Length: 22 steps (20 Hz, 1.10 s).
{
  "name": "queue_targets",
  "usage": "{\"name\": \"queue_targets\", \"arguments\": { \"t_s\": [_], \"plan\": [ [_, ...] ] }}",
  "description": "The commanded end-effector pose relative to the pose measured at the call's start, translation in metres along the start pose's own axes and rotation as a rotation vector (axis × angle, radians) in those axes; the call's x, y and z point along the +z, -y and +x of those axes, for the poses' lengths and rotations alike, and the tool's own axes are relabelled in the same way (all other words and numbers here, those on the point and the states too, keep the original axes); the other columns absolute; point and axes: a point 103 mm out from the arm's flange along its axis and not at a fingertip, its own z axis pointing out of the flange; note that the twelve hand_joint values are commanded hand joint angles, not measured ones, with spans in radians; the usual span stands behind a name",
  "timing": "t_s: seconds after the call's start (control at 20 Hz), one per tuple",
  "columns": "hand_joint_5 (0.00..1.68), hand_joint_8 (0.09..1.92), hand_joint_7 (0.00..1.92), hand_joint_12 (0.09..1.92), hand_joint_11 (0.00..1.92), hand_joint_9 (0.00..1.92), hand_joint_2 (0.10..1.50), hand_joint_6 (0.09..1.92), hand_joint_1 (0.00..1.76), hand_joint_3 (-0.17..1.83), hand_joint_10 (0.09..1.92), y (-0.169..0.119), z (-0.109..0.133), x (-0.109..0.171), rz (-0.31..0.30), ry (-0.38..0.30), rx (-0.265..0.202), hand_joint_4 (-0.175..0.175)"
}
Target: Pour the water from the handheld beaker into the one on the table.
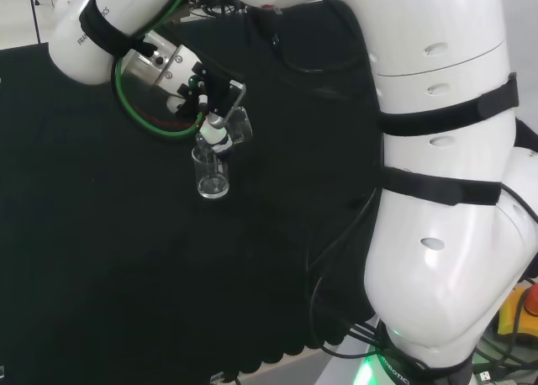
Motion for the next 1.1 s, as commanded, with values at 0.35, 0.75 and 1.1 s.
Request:
{"name": "queue_targets", "arguments": {
  "t_s": [0.35,0.75,1.1],
  "plan": [
    [1.33,0.49,1.4,0.64,1.35,1.74,0.62,0.53,1.32,0.66,0.31,-0.002,-0.01,0.009,-0.027,-0.029,-0.012,-0.175],
    [1.33,0.49,1.4,0.64,1.35,1.74,0.62,0.53,1.32,0.66,0.31,-0.001,-0.024,0.013,-0.113,-0.15,-0.061,-0.175],
    [1.33,0.49,1.39,0.64,1.35,1.74,0.62,0.53,1.32,0.66,0.31,0.004,-0.041,0.019,-0.229,-0.277,-0.091,-0.175]
  ]
}}
